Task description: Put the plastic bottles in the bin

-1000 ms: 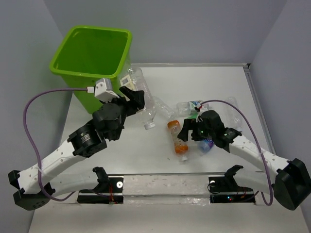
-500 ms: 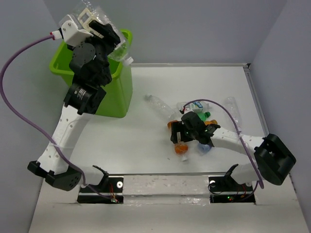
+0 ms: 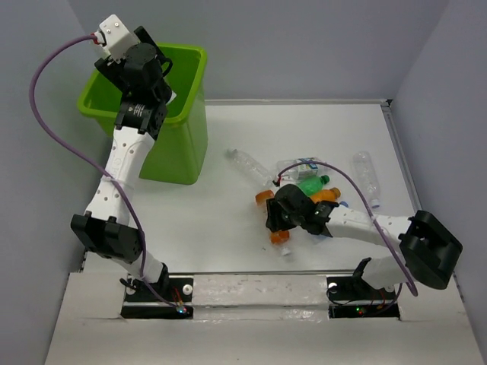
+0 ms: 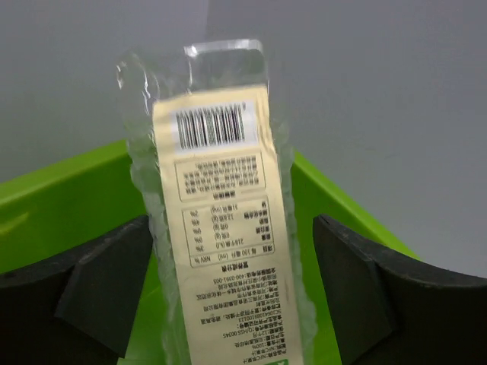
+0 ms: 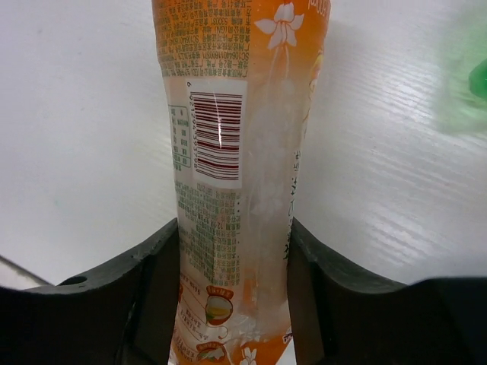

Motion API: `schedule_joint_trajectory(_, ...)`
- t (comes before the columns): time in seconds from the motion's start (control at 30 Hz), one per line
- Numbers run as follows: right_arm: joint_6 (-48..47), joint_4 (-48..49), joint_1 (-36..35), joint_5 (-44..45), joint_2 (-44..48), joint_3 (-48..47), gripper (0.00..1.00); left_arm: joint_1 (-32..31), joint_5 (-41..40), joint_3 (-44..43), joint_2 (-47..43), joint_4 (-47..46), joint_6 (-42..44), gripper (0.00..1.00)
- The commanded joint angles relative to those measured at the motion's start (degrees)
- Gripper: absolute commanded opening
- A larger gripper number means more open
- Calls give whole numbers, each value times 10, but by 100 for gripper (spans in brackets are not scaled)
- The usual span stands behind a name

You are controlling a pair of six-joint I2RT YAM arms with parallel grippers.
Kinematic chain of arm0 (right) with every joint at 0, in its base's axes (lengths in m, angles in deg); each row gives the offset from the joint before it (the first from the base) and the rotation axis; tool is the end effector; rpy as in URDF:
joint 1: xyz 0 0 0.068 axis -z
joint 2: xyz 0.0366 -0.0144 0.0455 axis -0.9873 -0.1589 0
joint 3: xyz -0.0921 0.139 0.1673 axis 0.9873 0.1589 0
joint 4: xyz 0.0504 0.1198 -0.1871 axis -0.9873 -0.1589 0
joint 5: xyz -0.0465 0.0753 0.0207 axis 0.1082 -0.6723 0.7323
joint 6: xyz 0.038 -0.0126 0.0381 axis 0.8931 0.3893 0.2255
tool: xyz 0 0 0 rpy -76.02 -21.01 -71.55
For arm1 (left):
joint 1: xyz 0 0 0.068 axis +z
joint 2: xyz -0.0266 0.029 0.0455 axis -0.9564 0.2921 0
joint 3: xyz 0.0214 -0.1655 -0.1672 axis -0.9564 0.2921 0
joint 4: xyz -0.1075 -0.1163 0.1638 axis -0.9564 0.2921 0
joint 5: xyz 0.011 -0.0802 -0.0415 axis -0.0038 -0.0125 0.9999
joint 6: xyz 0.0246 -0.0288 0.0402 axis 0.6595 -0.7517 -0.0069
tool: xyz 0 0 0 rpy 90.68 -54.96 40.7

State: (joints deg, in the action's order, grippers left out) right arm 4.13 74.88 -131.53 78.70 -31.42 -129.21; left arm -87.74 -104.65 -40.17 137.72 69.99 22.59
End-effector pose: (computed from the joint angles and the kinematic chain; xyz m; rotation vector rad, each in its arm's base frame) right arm 0.1620 0.1893 0.1661 -0.3574 2.4662 0.4583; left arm 0.2955 -0.0495 0.4823 -0.6550 1.2532 0.1405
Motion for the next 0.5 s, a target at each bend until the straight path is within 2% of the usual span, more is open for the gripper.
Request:
schedule_joint_trajectory(0.0,11,-13,-35,39,63,-31,45,1,-7,40,-42,-55,14,99)
schedule_joint_trajectory(0.13,13,-60,-66,54,113,-72,44,0,41,40,-78,-56,-10,99)
schedule_joint_trajectory(0.17,13,-67,-66,56,137,-81,41,-1,66,40,-99,-52,-20,99)
schedule_joint_trajectory(0.27,-9,-68,-81,55,166,-132,40,-7,115,54,-140,-43,-40,99)
schedule_joint_trajectory(0.3,-21,-66,-81,54,175,-152,40,-7,139,64,-174,-26,-70,99)
schedule_joint_trajectory(0.4,-80,-51,-87,66,168,-243,40,-8,271,151,-265,-18,-119,99)
schedule_joint_trajectory(0.43,-108,-48,-87,75,151,-271,40,-9,321,208,-289,-18,-145,99)
schedule_joint_trajectory(0.47,-121,-46,-87,74,140,-333,40,-11,340,237,-336,-18,-151,99)
